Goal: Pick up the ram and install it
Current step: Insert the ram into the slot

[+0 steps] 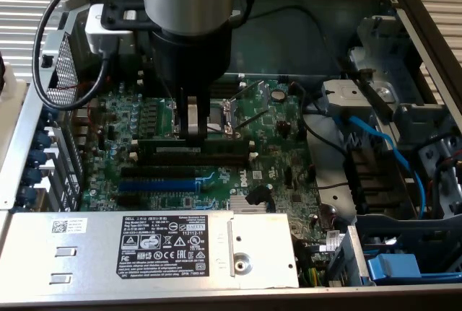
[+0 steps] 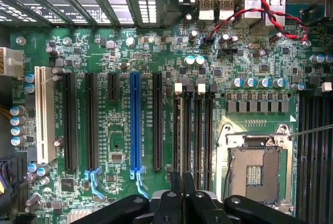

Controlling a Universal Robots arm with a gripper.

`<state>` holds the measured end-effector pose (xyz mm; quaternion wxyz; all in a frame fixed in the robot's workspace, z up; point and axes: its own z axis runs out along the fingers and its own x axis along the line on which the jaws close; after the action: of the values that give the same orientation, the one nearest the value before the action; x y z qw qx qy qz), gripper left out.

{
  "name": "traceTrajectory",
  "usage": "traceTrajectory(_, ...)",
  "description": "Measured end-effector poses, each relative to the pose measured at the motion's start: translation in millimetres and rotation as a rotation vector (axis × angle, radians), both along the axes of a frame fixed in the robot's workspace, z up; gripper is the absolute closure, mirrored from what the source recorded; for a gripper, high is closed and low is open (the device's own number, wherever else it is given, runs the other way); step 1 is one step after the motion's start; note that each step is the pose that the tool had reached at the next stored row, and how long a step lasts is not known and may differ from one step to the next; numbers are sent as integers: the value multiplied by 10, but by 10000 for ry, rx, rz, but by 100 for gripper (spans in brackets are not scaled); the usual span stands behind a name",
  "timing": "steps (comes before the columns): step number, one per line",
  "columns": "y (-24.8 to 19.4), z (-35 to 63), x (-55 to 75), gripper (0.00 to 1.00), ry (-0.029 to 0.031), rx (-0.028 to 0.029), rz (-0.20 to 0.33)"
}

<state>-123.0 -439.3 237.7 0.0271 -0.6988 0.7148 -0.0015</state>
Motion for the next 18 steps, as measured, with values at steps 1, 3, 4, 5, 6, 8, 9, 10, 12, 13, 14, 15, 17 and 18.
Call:
traceTrajectory(1, 0, -2, 0, 88, 0, 0, -1)
traceTrajectory(3, -1, -3, 0, 88, -1, 1, -1)
traceTrajectory(4, -1, -3, 0, 88, 0, 0, -1)
traceTrajectory(5, -1, -4, 0, 88, 0, 0, -1)
traceTrajectory(6, -2, -4, 0, 88, 0, -1, 0)
traceTrajectory(8, -2, -7, 0, 88, 0, 0, 0)
traceTrajectory(9, -1, -11, 0, 88, -1, 2, 0)
traceTrajectory(10, -2, -13, 0, 88, -1, 1, 0)
traceTrajectory(12, -2, -14, 0, 88, 0, -1, -1)
traceTrajectory(13, -2, -14, 0, 88, 1, -1, -1)
traceTrajectory(14, -2, -14, 0, 88, 1, -1, 0)
traceTrajectory(15, -2, -15, 0, 88, 0, 0, -1)
traceTrajectory(17, -1, -17, 0, 88, 0, 0, 0)
traceTrajectory(18, -2, -19, 0, 88, 0, 0, 0)
